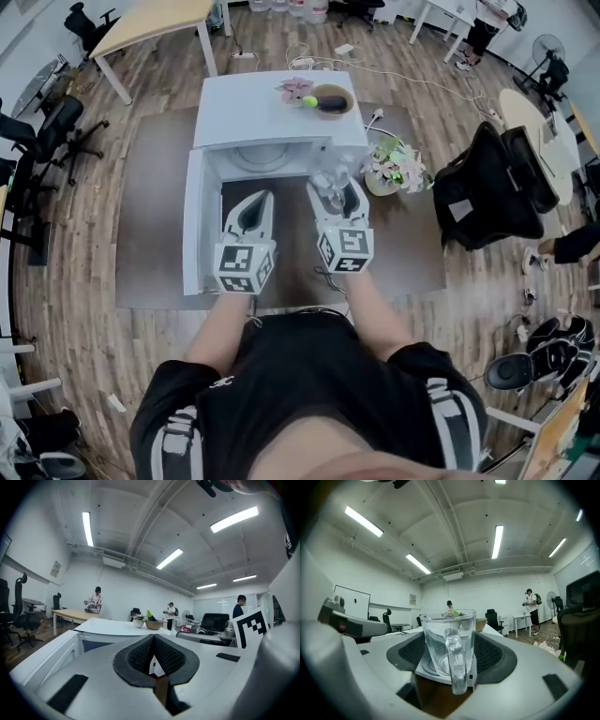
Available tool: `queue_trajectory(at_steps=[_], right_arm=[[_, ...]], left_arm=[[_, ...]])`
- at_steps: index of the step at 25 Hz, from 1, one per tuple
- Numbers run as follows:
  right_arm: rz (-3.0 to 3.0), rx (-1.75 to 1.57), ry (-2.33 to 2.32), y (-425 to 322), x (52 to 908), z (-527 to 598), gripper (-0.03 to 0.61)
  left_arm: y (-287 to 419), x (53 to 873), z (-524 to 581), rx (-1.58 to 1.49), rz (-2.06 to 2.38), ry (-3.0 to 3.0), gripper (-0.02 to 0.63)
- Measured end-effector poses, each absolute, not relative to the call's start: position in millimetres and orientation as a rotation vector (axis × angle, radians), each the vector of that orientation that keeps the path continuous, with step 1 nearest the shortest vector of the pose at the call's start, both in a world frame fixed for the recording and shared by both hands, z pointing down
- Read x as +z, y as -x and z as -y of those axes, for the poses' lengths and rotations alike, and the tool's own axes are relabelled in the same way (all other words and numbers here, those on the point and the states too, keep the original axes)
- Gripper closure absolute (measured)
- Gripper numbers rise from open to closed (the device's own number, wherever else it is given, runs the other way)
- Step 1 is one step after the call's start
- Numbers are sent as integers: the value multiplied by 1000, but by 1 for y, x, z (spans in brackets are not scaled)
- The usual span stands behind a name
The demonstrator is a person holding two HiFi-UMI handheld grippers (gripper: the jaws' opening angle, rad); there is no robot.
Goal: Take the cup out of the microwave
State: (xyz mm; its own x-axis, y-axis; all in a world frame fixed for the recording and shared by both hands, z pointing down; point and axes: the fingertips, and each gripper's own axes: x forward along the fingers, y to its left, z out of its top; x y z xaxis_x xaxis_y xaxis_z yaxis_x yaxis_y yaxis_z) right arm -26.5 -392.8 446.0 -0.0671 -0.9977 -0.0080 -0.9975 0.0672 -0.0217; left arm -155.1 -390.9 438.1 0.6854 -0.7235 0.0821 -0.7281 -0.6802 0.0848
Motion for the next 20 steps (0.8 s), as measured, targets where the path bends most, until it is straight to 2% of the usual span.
queue_trajectory(at_steps=[20], right_arm=[[-2250,38,2091,12,424,376,250]], left_arm=[[127,417,392,46,1181,-2843,612]])
